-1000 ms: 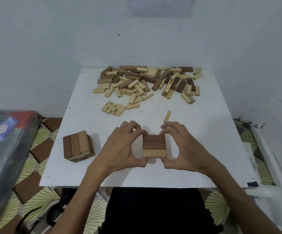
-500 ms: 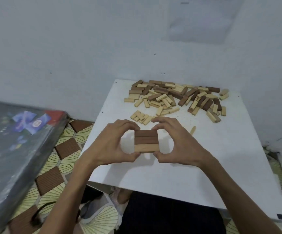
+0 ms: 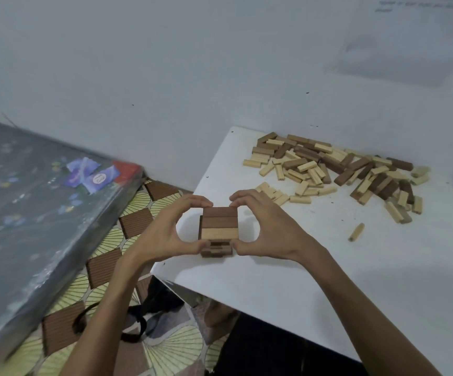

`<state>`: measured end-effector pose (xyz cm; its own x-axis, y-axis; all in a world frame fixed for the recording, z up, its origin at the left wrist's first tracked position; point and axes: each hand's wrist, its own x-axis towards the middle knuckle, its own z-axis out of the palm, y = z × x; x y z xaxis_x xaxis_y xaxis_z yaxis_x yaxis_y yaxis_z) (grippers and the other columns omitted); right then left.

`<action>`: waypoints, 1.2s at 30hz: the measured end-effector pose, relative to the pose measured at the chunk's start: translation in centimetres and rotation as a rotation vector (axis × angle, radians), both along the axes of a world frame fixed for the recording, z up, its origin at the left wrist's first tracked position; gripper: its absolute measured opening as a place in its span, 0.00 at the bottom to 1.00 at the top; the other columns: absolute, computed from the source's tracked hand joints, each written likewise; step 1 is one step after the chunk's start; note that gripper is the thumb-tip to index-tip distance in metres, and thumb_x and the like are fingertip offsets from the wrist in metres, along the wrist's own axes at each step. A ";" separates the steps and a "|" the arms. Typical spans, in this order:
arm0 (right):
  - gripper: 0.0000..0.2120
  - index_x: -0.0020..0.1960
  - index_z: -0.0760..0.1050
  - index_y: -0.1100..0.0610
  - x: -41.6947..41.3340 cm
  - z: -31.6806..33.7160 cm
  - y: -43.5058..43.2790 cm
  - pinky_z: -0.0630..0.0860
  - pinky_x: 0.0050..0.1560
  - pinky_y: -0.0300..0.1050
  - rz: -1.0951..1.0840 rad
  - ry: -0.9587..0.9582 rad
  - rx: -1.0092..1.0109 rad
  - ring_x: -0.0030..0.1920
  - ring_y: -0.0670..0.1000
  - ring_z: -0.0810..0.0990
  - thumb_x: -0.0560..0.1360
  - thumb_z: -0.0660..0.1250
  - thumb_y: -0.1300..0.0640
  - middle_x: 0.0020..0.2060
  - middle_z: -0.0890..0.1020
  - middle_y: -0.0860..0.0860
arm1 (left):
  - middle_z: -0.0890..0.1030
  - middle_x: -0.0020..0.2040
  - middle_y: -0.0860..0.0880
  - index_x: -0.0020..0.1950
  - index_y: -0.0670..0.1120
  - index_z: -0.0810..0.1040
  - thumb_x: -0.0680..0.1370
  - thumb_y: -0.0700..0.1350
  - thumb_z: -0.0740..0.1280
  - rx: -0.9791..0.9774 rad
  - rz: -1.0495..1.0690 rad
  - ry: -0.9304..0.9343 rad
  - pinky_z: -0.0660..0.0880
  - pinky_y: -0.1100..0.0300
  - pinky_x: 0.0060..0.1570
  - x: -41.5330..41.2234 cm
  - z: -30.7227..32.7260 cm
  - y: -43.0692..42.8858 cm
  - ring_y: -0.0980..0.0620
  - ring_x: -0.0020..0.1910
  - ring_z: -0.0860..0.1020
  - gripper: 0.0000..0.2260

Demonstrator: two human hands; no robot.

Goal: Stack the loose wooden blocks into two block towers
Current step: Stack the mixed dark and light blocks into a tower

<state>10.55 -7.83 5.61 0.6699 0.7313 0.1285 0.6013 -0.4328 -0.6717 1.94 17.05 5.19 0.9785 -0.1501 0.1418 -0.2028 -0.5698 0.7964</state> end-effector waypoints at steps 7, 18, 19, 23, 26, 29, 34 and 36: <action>0.35 0.68 0.70 0.48 -0.2 -1.3 1.1 0.73 0.65 0.48 0.007 -0.004 -0.042 0.69 0.42 0.68 0.65 0.75 0.41 0.69 0.69 0.37 | 0.78 0.67 0.54 0.67 0.53 0.77 0.68 0.52 0.78 -0.014 0.007 0.060 0.70 0.56 0.68 -0.3 -1.2 1.1 0.49 0.69 0.75 0.28; 0.34 0.68 0.69 0.48 -0.3 -1.8 1.5 0.75 0.64 0.48 -0.004 -0.036 -0.055 0.69 0.41 0.68 0.66 0.75 0.41 0.68 0.69 0.37 | 0.77 0.66 0.57 0.67 0.52 0.77 0.68 0.51 0.77 0.025 0.012 0.029 0.70 0.57 0.68 -0.3 -1.8 1.5 0.51 0.69 0.74 0.28; 0.34 0.68 0.69 0.48 -0.3 -1.8 1.5 0.75 0.63 0.48 -0.006 -0.037 -0.056 0.69 0.41 0.68 0.66 0.75 0.41 0.68 0.69 0.37 | 0.77 0.66 0.58 0.67 0.52 0.77 0.68 0.51 0.78 0.033 0.012 0.027 0.70 0.56 0.68 -0.2 -1.9 1.5 0.51 0.69 0.74 0.28; 0.34 0.68 0.69 0.48 -0.3 -1.9 1.4 0.76 0.61 0.49 -0.011 -0.041 -0.052 0.69 0.41 0.68 0.66 0.75 0.41 0.68 0.69 0.36 | 0.77 0.67 0.59 0.67 0.51 0.77 0.68 0.51 0.77 0.053 0.016 0.022 0.70 0.53 0.69 -0.1 -2.0 1.5 0.53 0.69 0.74 0.28; 0.34 0.68 0.69 0.47 -0.3 -1.9 1.4 0.76 0.60 0.48 -0.013 -0.034 -0.050 0.68 0.42 0.69 0.66 0.74 0.40 0.68 0.69 0.36 | 0.76 0.67 0.59 0.68 0.52 0.76 0.68 0.53 0.77 0.063 0.018 0.030 0.71 0.49 0.69 0.0 -2.2 1.5 0.54 0.69 0.74 0.29; 0.34 0.68 0.69 0.48 -0.3 -2.1 1.4 0.77 0.60 0.48 -0.009 -0.030 -0.054 0.68 0.42 0.69 0.66 0.73 0.40 0.67 0.69 0.36 | 0.76 0.67 0.58 0.68 0.53 0.76 0.68 0.52 0.78 0.077 0.017 0.033 0.71 0.47 0.68 0.0 -2.4 1.6 0.52 0.69 0.74 0.29; 0.34 0.68 0.69 0.47 -0.3 -2.3 1.4 0.77 0.60 0.49 -0.009 -0.024 -0.059 0.68 0.41 0.68 0.66 0.72 0.40 0.68 0.69 0.36 | 0.76 0.66 0.58 0.67 0.52 0.76 0.68 0.51 0.78 0.080 0.018 0.030 0.72 0.47 0.68 0.0 -2.6 1.7 0.52 0.69 0.74 0.28; 0.34 0.69 0.68 0.47 -0.3 -2.4 1.4 0.77 0.61 0.49 -0.007 -0.016 -0.067 0.68 0.41 0.68 0.66 0.73 0.41 0.68 0.69 0.36 | 0.76 0.66 0.59 0.67 0.52 0.76 0.68 0.52 0.77 0.084 0.019 0.036 0.72 0.48 0.68 0.0 -2.7 1.7 0.53 0.68 0.74 0.28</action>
<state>10.27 -6.41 3.22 0.6733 0.7338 0.0901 0.6087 -0.4810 -0.6310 1.95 18.74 2.53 0.9855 -0.1412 0.0944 -0.1635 -0.6381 0.7524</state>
